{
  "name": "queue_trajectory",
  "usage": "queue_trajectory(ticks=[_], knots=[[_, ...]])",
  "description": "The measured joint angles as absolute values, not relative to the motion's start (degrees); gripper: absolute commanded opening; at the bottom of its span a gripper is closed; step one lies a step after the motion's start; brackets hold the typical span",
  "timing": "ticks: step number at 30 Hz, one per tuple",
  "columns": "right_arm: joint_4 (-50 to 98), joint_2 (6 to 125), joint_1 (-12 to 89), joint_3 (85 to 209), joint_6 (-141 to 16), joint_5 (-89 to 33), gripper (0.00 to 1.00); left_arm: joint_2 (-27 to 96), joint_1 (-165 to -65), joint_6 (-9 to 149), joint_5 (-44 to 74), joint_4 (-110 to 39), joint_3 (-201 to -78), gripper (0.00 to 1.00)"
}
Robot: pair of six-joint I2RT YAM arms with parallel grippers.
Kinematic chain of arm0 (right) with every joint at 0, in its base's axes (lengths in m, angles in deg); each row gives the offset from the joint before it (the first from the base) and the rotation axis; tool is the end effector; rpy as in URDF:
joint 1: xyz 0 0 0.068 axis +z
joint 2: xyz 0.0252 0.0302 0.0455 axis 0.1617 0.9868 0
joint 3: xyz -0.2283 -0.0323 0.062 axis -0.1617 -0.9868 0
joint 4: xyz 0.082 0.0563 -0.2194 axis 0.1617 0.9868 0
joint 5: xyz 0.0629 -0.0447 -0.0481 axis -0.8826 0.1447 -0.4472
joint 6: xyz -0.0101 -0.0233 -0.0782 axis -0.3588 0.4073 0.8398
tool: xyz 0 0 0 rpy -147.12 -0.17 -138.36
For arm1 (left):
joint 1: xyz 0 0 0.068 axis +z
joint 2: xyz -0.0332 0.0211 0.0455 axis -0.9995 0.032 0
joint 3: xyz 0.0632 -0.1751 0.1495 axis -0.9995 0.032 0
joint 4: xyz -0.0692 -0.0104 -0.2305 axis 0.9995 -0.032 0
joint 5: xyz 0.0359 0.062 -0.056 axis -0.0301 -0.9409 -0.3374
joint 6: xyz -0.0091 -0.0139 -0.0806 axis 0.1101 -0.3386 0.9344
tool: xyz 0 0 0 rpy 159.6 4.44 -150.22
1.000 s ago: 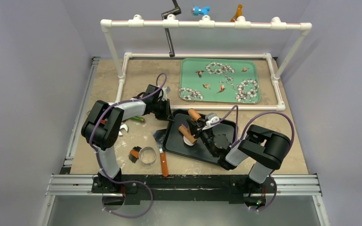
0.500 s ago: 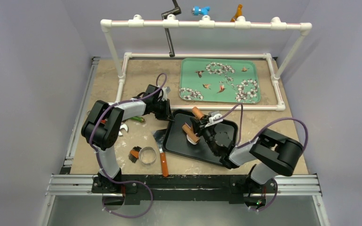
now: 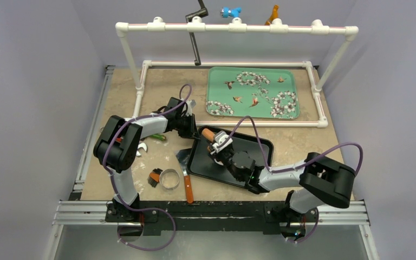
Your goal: Roll out the dumpling wrappers from the dough
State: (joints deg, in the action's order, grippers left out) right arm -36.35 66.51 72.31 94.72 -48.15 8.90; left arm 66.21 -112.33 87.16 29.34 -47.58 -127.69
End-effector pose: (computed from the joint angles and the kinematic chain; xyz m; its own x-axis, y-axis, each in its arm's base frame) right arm 0.1638 0.2450 0.1833 0.0832 -0.0929 -0.9922 -0.5528 0.8241 -0.1235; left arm 0.3184 -0.1727 0.0942 -0.9398 -0.0597 -0.3364 0.1414 0.8282 -0.5422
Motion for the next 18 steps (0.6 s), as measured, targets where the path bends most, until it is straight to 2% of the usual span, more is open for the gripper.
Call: queue_trajectory(ticks=[3, 9, 18], knots=[[-36.4, 69.8, 72.7, 95.2, -46.6, 9.9, 0.00, 66.2, -112.3, 87.2, 29.4, -47.6, -127.7, 0.00], [-47.4, 75.9, 72.7, 93.0, -46.8, 10.4, 0.00, 66.2, -112.3, 87.2, 29.4, -47.6, -127.7, 0.00], [-52.7, 73.0, 74.4, 87.0, -53.1, 6.7, 0.00, 66.3, -112.3, 87.2, 29.4, -47.6, -127.7, 0.00]])
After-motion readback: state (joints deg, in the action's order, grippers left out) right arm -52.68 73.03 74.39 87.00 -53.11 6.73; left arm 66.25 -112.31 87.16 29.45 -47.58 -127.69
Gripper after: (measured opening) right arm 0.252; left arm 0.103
